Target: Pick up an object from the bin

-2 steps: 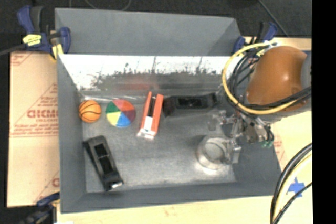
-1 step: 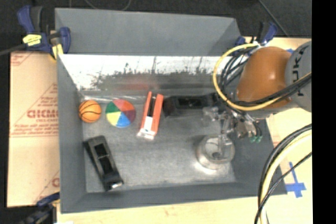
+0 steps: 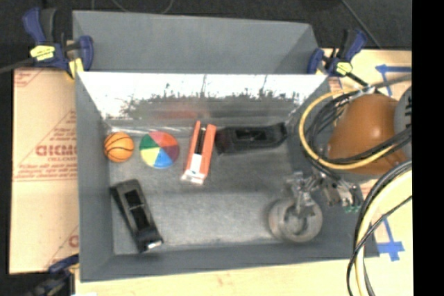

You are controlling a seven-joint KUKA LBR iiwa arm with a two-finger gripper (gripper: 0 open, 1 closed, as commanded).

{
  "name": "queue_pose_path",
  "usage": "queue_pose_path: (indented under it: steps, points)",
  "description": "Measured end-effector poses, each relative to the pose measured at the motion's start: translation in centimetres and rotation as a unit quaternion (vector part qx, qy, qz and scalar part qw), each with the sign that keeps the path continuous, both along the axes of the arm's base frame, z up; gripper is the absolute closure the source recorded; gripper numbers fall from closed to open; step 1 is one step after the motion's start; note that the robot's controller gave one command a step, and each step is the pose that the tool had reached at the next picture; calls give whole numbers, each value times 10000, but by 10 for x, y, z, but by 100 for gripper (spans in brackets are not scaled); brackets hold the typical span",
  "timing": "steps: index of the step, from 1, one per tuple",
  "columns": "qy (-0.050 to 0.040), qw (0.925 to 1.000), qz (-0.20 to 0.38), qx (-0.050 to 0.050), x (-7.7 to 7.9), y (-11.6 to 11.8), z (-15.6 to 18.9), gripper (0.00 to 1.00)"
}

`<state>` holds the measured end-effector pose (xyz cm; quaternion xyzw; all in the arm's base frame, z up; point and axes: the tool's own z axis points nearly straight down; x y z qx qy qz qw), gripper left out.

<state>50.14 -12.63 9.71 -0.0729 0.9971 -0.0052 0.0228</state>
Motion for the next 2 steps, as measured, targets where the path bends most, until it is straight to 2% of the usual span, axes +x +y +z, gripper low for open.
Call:
queue_pose_path:
  steps: [1,2]
  points:
    - [0,10000,4,0,0,0,0,100]
    - [197,9996,213,17,16,-7,153,100]
